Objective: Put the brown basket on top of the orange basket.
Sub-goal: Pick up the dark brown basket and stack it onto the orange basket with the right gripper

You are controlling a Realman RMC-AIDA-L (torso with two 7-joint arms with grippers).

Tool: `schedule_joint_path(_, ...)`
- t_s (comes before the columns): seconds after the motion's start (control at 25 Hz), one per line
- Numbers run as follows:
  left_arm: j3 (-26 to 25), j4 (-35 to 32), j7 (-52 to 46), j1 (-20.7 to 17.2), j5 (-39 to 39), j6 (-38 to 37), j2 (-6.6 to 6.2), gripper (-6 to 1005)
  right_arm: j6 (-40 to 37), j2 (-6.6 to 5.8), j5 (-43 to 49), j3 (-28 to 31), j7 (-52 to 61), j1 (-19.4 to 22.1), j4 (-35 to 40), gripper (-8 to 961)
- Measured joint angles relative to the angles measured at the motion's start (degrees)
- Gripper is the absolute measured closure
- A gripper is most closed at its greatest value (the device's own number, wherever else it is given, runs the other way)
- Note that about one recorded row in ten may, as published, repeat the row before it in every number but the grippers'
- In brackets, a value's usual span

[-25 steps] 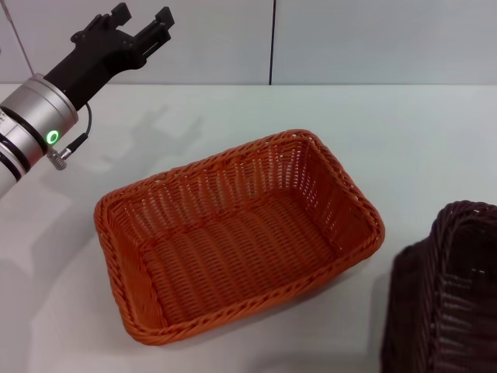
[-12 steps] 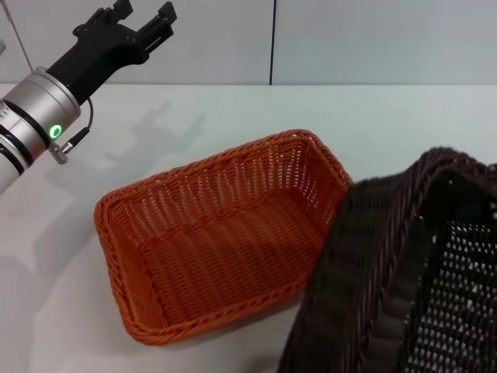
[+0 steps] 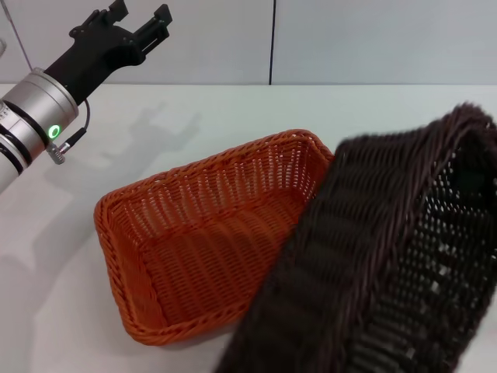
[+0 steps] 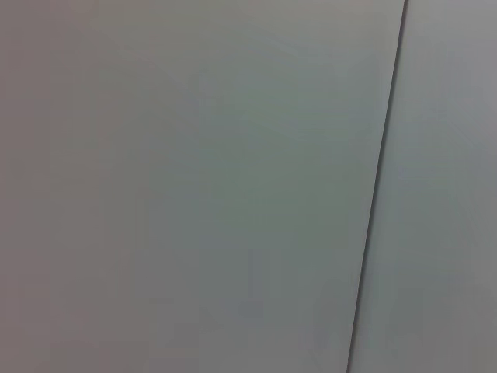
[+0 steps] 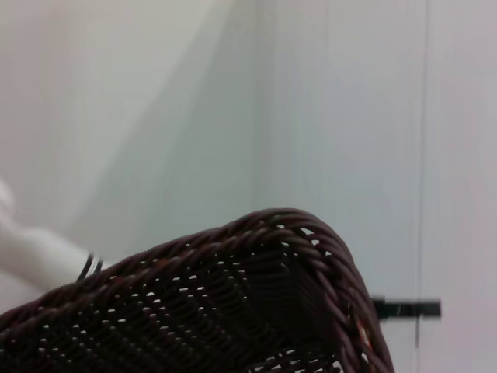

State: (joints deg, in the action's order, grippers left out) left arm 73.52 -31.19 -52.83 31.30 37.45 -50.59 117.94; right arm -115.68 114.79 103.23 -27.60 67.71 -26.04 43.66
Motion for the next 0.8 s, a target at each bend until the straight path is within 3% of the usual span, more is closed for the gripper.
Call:
schedule_joint_path(0.2,0.01,0.02,0.08,0.01,0.21,0.42,0.00,186,0.74,1.41,-3.86,0.75,-5.37,0.98,-5.79,807)
schedule_joint_path(0.56,0.38,2.32,0.10,1.67,0.22,1.36,0.00,186,2.20,1.90,-9.33,1.43,-19.04,0.60,-24.85,806)
schedule_joint_path(0.8,0.57,3.17,0.57,2.67,0.27,2.08,-0.05,186,4.08,3.95,-13.21,2.27,-22.95,1.15,-31.53,806)
